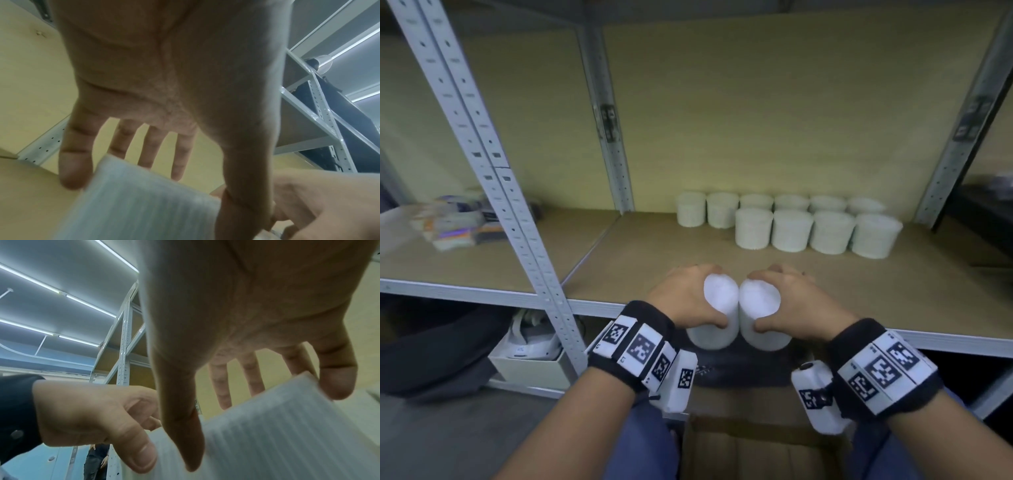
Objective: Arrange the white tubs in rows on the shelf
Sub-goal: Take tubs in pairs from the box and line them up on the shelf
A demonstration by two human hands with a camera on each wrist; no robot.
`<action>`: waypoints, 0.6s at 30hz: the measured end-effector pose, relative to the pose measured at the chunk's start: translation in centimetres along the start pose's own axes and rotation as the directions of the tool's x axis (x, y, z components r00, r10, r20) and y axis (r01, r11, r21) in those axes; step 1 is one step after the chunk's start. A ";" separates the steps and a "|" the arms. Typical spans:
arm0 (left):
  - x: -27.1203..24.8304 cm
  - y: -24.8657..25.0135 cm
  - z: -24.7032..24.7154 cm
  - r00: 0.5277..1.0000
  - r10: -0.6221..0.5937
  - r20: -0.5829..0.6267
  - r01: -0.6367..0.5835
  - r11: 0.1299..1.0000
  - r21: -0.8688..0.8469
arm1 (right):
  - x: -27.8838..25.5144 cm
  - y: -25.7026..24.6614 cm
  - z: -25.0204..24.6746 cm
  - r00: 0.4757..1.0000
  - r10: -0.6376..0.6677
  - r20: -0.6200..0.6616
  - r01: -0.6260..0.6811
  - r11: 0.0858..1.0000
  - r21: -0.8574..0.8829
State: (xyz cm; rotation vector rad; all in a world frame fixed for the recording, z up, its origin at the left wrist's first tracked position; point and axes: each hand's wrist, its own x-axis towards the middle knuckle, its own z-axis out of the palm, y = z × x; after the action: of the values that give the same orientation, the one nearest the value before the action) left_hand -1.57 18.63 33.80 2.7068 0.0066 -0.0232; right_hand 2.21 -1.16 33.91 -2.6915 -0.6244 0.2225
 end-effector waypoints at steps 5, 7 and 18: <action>1.3 -0.5 -1.2 0.998 -0.039 -0.044 0.039 0.999 0.002 | 2.6 -1.0 -0.5 1.000 -0.024 -0.017 0.024 1.000 -0.004; 2.1 -0.9 -1.5 0.996 -0.059 -0.063 0.059 0.998 -0.007 | 3.7 -1.2 -0.5 0.999 -0.024 -0.026 0.025 0.999 0.026; 5.9 -3.3 -0.5 0.988 -0.138 -0.073 0.135 0.990 -0.052 | 8.8 -0.6 1.2 1.000 -0.018 0.018 0.017 0.998 0.061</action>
State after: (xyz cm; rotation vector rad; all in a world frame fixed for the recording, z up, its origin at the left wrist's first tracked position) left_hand 4.30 21.82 32.75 2.6539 0.2130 0.0390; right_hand 9.48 3.67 32.48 -2.6274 -0.6364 0.2575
